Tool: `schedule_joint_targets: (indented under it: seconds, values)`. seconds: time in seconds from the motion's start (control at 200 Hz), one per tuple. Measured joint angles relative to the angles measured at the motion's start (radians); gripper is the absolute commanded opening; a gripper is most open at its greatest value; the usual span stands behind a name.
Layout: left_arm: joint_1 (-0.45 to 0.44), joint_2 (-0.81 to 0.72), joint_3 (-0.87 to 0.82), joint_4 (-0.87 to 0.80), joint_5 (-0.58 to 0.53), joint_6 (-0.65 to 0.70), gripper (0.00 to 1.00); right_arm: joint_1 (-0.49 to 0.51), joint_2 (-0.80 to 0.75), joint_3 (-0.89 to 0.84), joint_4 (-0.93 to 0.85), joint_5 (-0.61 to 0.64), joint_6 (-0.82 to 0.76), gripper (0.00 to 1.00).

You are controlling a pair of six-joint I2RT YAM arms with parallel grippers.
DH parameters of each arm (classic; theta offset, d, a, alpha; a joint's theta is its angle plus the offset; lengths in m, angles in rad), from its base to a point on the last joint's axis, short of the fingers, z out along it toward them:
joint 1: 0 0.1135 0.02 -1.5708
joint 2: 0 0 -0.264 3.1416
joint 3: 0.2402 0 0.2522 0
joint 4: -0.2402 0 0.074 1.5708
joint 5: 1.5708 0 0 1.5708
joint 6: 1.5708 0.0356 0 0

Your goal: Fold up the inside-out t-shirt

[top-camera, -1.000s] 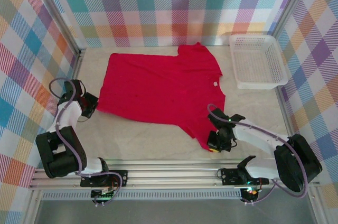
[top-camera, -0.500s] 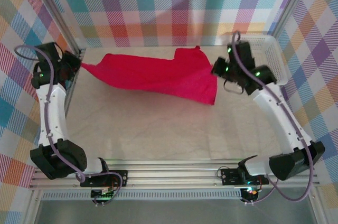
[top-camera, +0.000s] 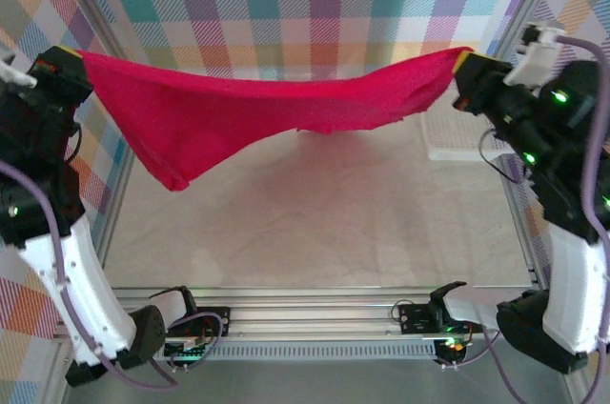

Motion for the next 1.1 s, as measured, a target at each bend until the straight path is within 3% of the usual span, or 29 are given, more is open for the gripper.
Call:
schedule_joint_targets:
  seconds: [0.235, 0.46, 0.66, 0.85, 1.1]
  values:
    - [0.000, -0.032, 0.170, -0.045, -0.042, 0.037, 0.00, 0.000, -0.085, 0.117, 0.000, 0.011, -0.055, 0.00]
    - [0.000, 0.014, 0.085, -0.010, -0.037, 0.053, 0.00, 0.000, -0.003, 0.165, 0.011, 0.062, -0.126, 0.00]
    - [0.000, 0.175, -0.171, 0.114, -0.013, 0.053, 0.00, 0.000, 0.201, 0.114, 0.062, 0.117, -0.186, 0.00]
    - [-0.030, 0.449, -0.408, 0.277, 0.001, 0.025, 0.00, -0.019, 0.449, 0.041, 0.149, 0.139, -0.212, 0.00]
    - [-0.164, 0.820, -0.425, 0.455, -0.026, 0.018, 0.00, -0.109, 0.856, 0.043, 0.244, 0.111, -0.150, 0.00]
